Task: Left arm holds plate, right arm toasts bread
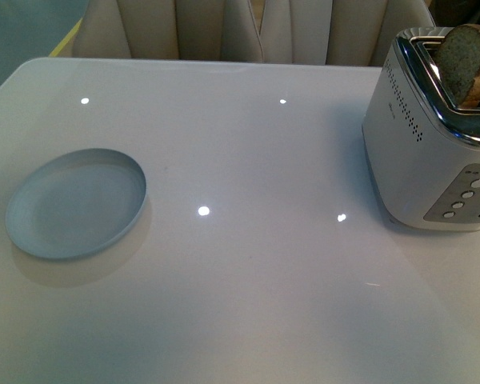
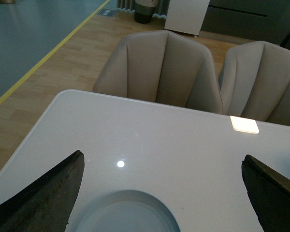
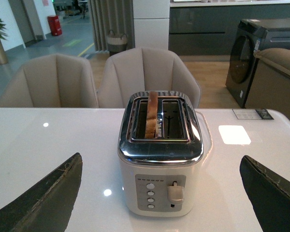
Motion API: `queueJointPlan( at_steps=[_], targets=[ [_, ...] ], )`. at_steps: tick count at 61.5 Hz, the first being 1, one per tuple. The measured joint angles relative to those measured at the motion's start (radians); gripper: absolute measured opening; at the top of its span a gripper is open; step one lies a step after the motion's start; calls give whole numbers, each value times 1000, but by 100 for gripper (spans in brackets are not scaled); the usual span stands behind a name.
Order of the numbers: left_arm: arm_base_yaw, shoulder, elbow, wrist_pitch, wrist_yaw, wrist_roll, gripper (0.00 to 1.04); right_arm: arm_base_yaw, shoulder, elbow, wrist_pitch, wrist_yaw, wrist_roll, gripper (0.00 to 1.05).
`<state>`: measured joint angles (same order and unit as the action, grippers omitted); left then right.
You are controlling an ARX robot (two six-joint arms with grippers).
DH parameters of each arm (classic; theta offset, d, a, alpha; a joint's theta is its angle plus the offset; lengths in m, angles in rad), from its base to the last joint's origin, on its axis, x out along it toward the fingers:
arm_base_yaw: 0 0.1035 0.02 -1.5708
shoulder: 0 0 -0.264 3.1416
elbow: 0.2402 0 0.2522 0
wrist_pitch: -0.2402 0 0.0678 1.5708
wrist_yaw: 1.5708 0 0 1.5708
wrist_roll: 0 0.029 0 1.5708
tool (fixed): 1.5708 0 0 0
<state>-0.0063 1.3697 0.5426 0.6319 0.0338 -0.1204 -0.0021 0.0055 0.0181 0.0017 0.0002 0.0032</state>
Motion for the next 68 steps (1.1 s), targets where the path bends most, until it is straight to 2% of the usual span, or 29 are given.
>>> queueJointPlan(
  at_steps=[21, 50, 54, 58, 68],
  targets=[
    [-40, -177, -140, -66, 17, -58, 98, 0, 0, 0, 0, 0, 0, 96],
    [-40, -170, -163, -60, -7, -64, 97, 0, 0, 0, 0, 0, 0, 96],
    [-45, -136, -222, 150, -69, 3, 86, 0, 0, 0, 0, 0, 0, 96],
    [-17, -142, -285, 296, -40, 55, 73, 0, 0, 0, 0, 0, 0, 96],
    [3, -252, -366, 303, -34, 98, 43, 0, 0, 0, 0, 0, 0, 96]
  ],
)
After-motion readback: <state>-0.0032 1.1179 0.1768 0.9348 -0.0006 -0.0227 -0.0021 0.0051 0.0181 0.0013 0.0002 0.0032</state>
